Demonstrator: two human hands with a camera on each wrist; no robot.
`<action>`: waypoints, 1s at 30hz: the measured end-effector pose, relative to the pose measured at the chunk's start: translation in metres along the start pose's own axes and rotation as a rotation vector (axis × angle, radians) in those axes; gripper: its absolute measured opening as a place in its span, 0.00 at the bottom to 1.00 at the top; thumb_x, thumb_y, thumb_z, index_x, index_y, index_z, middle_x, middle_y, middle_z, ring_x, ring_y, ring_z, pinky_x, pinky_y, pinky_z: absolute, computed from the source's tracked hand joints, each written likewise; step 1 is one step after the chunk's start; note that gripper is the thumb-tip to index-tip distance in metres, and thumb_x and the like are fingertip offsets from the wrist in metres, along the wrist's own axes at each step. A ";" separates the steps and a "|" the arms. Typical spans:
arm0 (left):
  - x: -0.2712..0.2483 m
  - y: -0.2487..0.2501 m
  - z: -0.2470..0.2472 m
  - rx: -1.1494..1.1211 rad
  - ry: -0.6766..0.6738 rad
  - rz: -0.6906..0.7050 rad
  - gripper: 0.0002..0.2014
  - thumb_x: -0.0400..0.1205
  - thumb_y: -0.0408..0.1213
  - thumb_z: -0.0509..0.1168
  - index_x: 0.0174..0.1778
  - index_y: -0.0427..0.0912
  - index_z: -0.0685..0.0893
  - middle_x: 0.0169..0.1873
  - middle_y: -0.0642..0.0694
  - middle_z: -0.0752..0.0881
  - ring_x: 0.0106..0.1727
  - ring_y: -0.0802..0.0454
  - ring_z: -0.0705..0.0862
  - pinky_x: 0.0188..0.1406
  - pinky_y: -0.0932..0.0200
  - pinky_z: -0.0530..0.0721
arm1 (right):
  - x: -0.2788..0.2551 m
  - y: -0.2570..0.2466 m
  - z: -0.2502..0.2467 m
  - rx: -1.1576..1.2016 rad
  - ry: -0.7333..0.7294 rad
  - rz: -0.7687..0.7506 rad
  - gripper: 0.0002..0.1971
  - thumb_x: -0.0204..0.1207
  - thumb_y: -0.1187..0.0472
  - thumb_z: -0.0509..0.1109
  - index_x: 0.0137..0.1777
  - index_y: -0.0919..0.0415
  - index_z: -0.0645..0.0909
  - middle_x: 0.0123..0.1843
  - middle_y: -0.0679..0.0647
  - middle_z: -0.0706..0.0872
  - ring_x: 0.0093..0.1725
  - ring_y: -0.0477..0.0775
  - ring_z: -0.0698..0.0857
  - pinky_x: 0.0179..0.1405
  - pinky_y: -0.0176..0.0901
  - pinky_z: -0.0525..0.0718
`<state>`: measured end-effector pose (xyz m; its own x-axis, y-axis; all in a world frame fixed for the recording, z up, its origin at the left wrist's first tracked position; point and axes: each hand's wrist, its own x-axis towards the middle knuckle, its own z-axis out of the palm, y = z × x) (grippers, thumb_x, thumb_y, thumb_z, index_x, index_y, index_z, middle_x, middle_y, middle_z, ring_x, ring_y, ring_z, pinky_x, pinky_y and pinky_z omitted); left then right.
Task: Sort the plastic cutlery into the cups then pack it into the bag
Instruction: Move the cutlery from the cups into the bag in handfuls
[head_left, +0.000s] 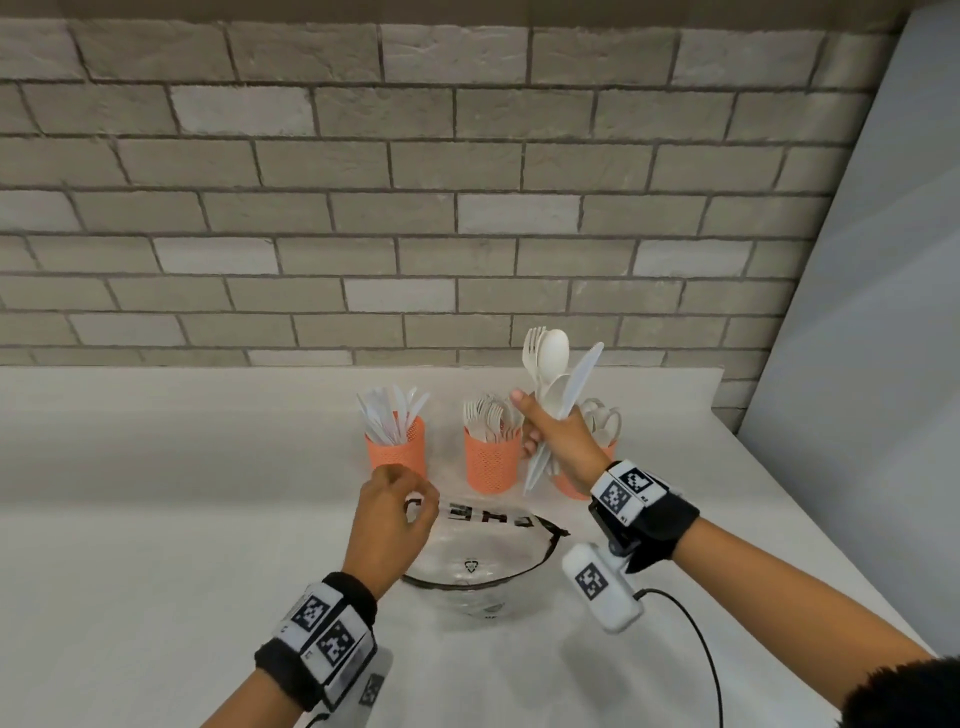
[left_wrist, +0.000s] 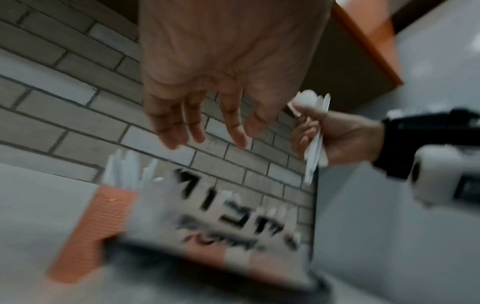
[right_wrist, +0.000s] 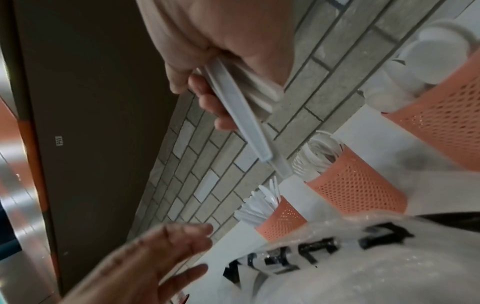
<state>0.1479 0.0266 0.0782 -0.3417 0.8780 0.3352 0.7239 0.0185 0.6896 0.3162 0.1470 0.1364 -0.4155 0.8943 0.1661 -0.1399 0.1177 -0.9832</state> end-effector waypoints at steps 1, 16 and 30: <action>0.005 0.012 -0.001 -0.187 0.022 -0.031 0.08 0.81 0.34 0.64 0.38 0.49 0.82 0.48 0.49 0.80 0.52 0.47 0.81 0.43 0.69 0.78 | 0.001 -0.002 0.000 0.012 0.043 -0.012 0.16 0.78 0.56 0.68 0.30 0.57 0.72 0.16 0.46 0.70 0.18 0.45 0.71 0.24 0.37 0.78; 0.026 0.070 0.037 -1.493 -0.469 -0.972 0.23 0.89 0.41 0.46 0.61 0.22 0.74 0.43 0.30 0.83 0.45 0.38 0.82 0.31 0.47 0.89 | -0.005 0.015 0.038 0.112 0.246 -0.104 0.10 0.75 0.65 0.72 0.34 0.61 0.75 0.16 0.45 0.74 0.15 0.42 0.70 0.16 0.32 0.72; 0.034 0.076 0.041 -1.048 -0.536 -0.673 0.18 0.87 0.44 0.51 0.57 0.35 0.80 0.45 0.40 0.84 0.46 0.47 0.83 0.56 0.51 0.84 | -0.002 0.051 0.030 -0.254 0.381 -0.179 0.04 0.78 0.61 0.68 0.49 0.60 0.78 0.38 0.49 0.84 0.39 0.44 0.83 0.37 0.29 0.79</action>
<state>0.2154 0.0776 0.1160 0.0014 0.9244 -0.3814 -0.3646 0.3556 0.8606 0.2827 0.1386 0.0884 -0.0403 0.9391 0.3413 0.0640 0.3433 -0.9370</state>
